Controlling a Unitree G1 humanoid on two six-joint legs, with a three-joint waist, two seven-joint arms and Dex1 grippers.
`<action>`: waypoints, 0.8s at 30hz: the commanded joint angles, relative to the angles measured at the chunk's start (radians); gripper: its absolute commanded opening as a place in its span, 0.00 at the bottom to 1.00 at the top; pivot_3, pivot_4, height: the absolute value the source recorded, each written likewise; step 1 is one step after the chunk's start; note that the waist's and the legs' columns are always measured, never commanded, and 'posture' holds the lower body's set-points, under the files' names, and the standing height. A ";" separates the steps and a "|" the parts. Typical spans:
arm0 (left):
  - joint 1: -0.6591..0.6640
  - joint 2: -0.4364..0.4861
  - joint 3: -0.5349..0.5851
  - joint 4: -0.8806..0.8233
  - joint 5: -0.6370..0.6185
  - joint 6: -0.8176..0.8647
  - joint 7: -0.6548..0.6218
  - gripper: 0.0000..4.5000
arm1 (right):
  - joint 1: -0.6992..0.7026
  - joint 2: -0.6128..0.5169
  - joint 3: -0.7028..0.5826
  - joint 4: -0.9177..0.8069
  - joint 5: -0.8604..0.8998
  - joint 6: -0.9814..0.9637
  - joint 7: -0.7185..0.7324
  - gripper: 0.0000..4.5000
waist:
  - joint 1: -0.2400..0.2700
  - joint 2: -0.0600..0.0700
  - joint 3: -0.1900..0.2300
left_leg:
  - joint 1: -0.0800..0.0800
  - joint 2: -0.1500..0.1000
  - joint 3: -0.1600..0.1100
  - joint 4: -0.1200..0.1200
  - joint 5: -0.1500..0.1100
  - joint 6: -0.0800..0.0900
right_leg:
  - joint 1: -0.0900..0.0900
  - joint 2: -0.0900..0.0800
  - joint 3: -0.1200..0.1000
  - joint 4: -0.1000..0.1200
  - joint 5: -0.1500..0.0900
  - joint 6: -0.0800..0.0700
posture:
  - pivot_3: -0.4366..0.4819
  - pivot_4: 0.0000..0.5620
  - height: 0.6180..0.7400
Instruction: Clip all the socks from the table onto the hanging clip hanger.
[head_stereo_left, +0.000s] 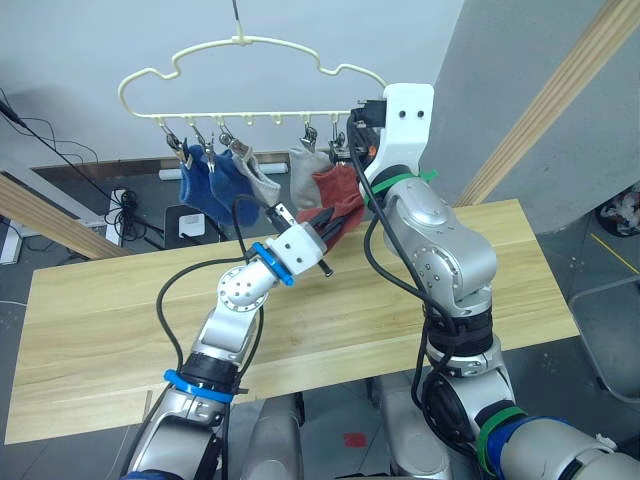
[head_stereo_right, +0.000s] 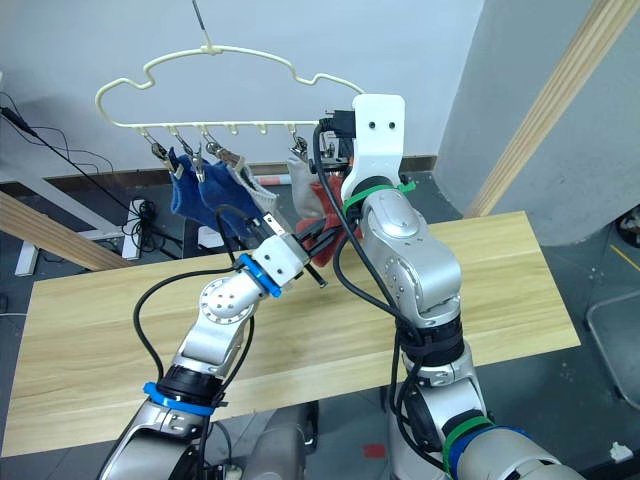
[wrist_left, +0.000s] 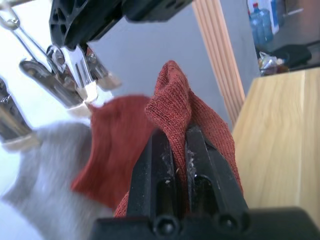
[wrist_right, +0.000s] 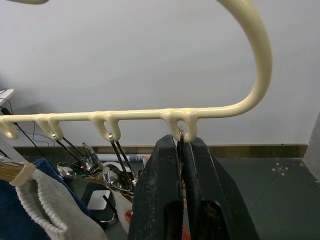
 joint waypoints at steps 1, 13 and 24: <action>-0.037 -0.043 0.002 0.031 0.047 0.018 0.083 0.00 | -0.042 0.059 0.008 -0.066 0.009 -0.010 -0.004 0.00 | -0.004 0.000 0.000 | 0.000 0.000 0.000 0.000 0.000 0.000 | 0.000 0.000 0.000 0.000 0.000 0.000 | 0.27 0.66 1.00; -0.076 -0.113 0.023 0.070 0.084 0.089 0.208 0.00 | -0.040 0.051 0.011 -0.069 0.005 -0.007 -0.004 0.00 | -0.014 0.000 0.000 | 0.000 0.000 0.000 0.000 0.000 0.000 | 0.000 0.000 0.000 0.000 0.000 0.000 | 0.26 0.66 1.00; -0.078 -0.144 0.019 0.020 0.084 0.100 0.234 0.00 | -0.037 0.047 0.018 -0.065 0.002 -0.001 0.000 0.00 | -0.014 0.000 0.000 | 0.000 0.000 0.000 0.001 0.000 0.000 | 0.000 0.000 0.000 0.000 0.000 0.001 | 0.26 0.66 1.00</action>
